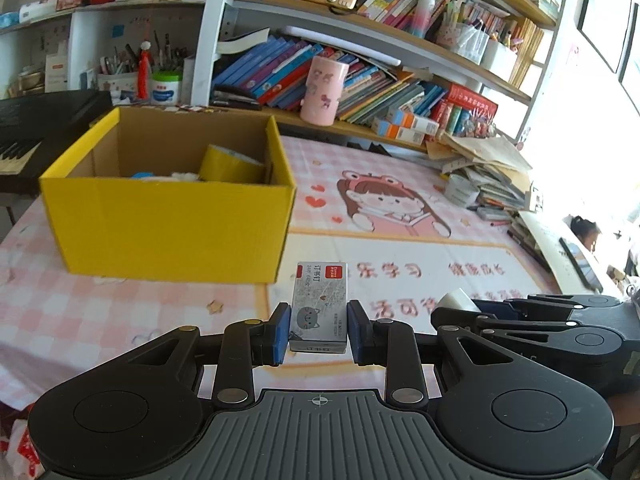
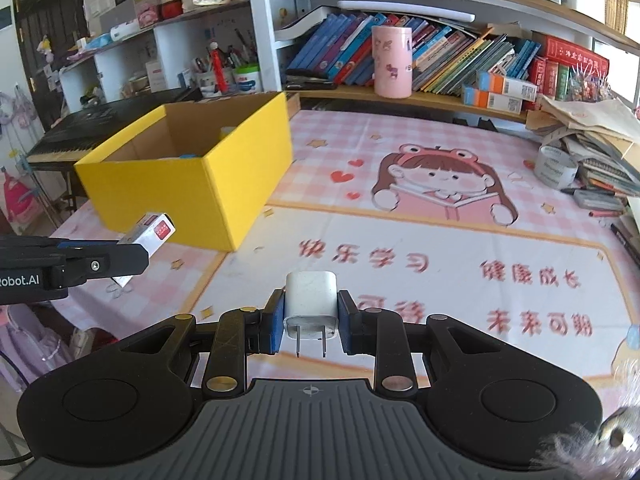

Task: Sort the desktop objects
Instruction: 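Carry the small box and charger with both tools toward the yellow box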

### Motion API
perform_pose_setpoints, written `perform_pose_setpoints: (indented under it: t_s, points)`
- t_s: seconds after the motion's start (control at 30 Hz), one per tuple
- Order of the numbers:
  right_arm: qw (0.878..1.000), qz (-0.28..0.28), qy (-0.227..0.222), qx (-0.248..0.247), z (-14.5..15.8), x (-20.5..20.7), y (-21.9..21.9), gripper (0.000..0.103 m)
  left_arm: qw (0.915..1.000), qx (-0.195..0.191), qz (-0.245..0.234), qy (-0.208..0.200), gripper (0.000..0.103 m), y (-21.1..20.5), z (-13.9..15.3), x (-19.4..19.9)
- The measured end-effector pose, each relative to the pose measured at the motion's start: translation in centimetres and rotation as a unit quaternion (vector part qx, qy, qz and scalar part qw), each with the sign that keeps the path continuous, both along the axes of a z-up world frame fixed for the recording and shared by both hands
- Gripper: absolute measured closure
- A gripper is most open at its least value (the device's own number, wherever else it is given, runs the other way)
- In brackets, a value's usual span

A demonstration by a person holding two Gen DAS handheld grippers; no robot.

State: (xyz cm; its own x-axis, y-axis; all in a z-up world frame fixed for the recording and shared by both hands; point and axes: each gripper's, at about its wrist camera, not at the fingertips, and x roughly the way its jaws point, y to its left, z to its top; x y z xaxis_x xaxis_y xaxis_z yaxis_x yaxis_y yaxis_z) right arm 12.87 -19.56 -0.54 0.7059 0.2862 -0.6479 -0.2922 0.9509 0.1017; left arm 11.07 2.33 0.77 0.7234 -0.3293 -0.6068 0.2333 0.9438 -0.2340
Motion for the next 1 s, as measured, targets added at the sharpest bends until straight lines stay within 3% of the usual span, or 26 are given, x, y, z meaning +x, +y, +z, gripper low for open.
perform_pose_setpoints:
  t_s: [0.53, 1.0]
  points:
    - [0.999, 0.043, 0.013, -0.010, -0.4, -3.8, 6.1, 0.079, 0.9980, -0.034, 0.053, 0.010, 0.075, 5.7, -0.9, -4.1]
    - [0.997, 0.076, 0.006, -0.016, 0.2, -4.4, 8.2, 0.079, 0.9964, -0.032, 0.078, 0.009, 0.075, 7.9, -1.3, -5.4]
